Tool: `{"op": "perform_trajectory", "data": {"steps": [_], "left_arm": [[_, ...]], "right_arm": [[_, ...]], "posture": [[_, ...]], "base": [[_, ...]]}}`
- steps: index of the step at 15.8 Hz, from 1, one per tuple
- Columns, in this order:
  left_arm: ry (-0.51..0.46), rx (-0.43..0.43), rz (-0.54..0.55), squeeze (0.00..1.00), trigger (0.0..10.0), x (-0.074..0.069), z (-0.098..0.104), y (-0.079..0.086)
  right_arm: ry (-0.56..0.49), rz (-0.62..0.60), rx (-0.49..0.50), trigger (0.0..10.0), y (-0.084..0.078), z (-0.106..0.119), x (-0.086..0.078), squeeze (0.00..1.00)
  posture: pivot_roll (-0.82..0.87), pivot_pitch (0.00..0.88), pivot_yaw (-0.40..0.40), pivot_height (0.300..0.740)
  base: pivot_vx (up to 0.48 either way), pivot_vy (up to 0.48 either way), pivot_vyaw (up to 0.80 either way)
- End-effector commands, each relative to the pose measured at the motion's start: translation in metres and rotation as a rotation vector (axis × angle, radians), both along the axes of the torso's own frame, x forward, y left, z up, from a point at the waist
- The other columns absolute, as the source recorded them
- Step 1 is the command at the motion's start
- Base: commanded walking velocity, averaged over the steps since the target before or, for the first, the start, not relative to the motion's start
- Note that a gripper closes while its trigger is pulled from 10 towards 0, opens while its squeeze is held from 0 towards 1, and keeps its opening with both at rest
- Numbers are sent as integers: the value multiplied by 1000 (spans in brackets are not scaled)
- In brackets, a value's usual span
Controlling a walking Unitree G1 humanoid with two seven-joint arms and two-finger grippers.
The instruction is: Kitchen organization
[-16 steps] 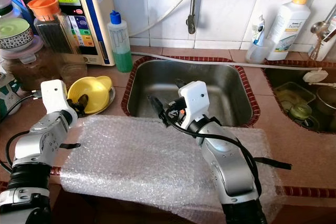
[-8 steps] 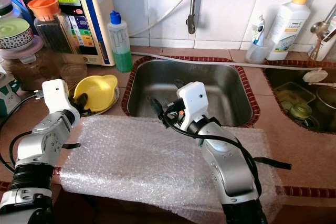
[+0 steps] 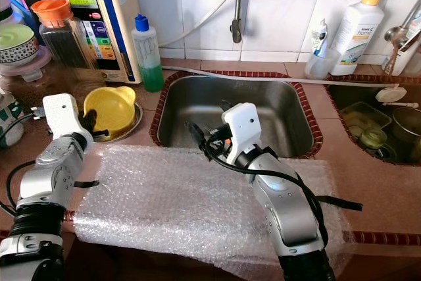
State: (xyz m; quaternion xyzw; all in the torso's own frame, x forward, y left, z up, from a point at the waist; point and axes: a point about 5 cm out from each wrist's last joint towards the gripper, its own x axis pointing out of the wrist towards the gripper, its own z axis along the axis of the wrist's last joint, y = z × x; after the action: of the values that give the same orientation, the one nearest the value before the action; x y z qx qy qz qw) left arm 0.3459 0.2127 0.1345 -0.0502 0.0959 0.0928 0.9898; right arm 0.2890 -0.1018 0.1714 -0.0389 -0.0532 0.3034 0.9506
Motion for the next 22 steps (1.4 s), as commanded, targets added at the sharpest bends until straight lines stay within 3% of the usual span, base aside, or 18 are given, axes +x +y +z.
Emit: {"op": "perform_trajectory", "data": {"steps": [1,3,4,7,9,10,11,13,17,22], "left_arm": [[-45,8,13,0,0,-1,4,0],[-93,13,19,0,0,-1,8,-1],[-178,7,-1,0,0,1,18,-6],[-365,20,-174,0,0,0,37,-38],[-409,34,-234,0,0,-2,40,-54],[-446,68,-314,0,0,-4,42,-71],[-450,74,-323,0,0,-4,42,-74],[-467,84,-409,0,0,-5,40,-95],[-522,56,-525,0,0,-9,44,-123],[-574,15,-615,0,0,-17,49,-139]], "right_arm": [[-15,3,-1,10000,0,3,2,0],[-16,0,1,10000,0,3,2,0],[-14,-6,4,10000,-1,3,2,0],[4,-59,88,10000,-4,8,8,0],[23,-89,160,10000,-7,12,11,0],[47,-106,239,10000,-8,17,14,0],[49,-109,248,10000,-8,18,15,0],[69,-104,370,10000,-4,30,18,0],[127,-86,444,10000,1,30,19,0],[216,-177,444,10000,2,9,29,0]], "posture": [[-30,0,39,740],[-30,0,39,740],[-34,0,41,740],[-38,0,42,740],[-40,0,41,740],[-40,0,40,740],[-40,0,40,740],[-47,0,42,740],[-58,0,52,740],[-60,0,61,740]], "base": [[0,0,0],[0,0,0],[0,0,0],[0,0,0],[0,0,0],[0,0,0],[0,0,0],[0,0,0],[0,0,0],[0,0,0]]}}
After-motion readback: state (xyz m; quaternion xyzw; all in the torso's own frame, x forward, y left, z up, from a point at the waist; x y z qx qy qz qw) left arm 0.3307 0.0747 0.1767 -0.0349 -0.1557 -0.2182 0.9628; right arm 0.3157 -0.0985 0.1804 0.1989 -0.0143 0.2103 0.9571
